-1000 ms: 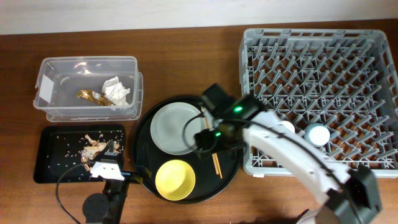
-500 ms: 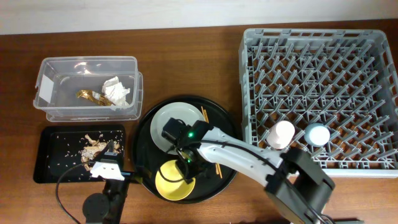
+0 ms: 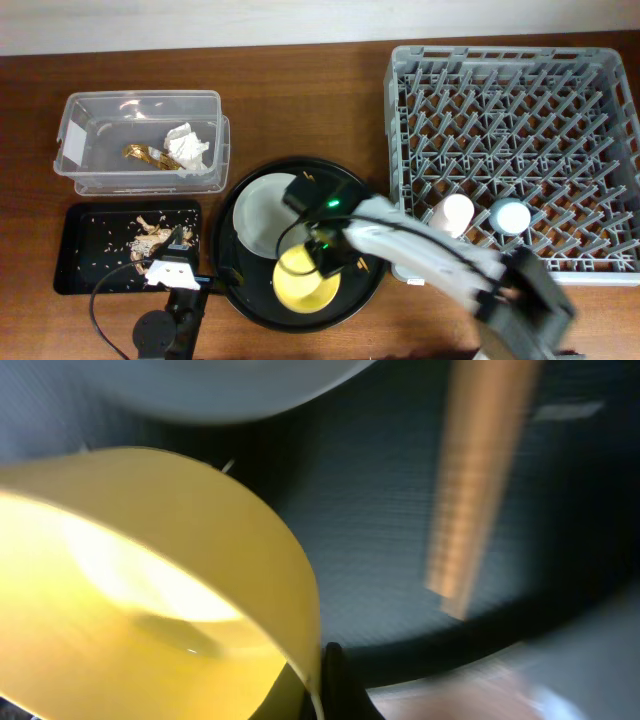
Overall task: Sort waste into correct bins and load items into the dishwasher rack
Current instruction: 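Carry the yellow bowl into the rack and release it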
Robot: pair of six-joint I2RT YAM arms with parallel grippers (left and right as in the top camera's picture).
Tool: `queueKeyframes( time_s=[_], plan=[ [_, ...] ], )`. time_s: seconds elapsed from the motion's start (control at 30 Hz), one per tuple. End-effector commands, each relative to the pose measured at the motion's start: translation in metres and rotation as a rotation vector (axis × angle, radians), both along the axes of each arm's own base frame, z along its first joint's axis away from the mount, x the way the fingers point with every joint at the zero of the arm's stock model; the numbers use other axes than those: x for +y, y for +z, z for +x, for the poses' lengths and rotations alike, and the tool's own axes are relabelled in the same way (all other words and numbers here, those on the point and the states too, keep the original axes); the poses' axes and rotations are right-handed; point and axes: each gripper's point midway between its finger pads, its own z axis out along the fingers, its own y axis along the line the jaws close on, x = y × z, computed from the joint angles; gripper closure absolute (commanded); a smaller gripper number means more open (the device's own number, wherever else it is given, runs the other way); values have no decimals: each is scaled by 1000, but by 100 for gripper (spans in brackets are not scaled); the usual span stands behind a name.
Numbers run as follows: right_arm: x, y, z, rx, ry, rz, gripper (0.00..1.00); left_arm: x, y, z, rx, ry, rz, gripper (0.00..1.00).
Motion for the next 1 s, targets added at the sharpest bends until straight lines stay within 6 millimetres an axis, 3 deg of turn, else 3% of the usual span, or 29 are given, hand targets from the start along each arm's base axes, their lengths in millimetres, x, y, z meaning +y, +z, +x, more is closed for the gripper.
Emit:
queueKeyframes(
  time_s=[0.0,0.03,0.17,0.23,0.33,0.4,0.47,0.57,0.7,0.83,0.97],
  plan=[
    [-56,83,44,-309,-144,25,96,0,-1,0,-6,-7,15,0],
    [-82,103,55,-396,-207,-2,96,0,-1,0,-6,-7,15,1],
    [-222,176,79,-756,-551,-301,96,0,-1,0,-6,-7,15,1],
    [-265,194,79,-834,-682,-414,96,0,-1,0,-6,-7,15,1],
    [-313,200,82,-877,-952,-455,96,0,-1,0,-6,-7,15,1],
    [-332,198,92,-893,-1022,-492,96,0,-1,0,-6,-7,15,1],
    [-353,194,108,-926,-1061,-636,96,0,-1,0,-6,-7,15,0],
    [-365,187,127,-942,-1013,-819,96,0,-1,0,-6,-7,15,1],
    [-367,148,153,-854,-898,-937,96,0,-1,0,-6,-7,15,1],
    [-372,116,162,-786,-823,-1087,96,0,-1,0,-6,-7,15,0],
    [-350,100,170,-765,-738,-1081,96,0,-1,0,-6,-7,15,1]
  ],
)
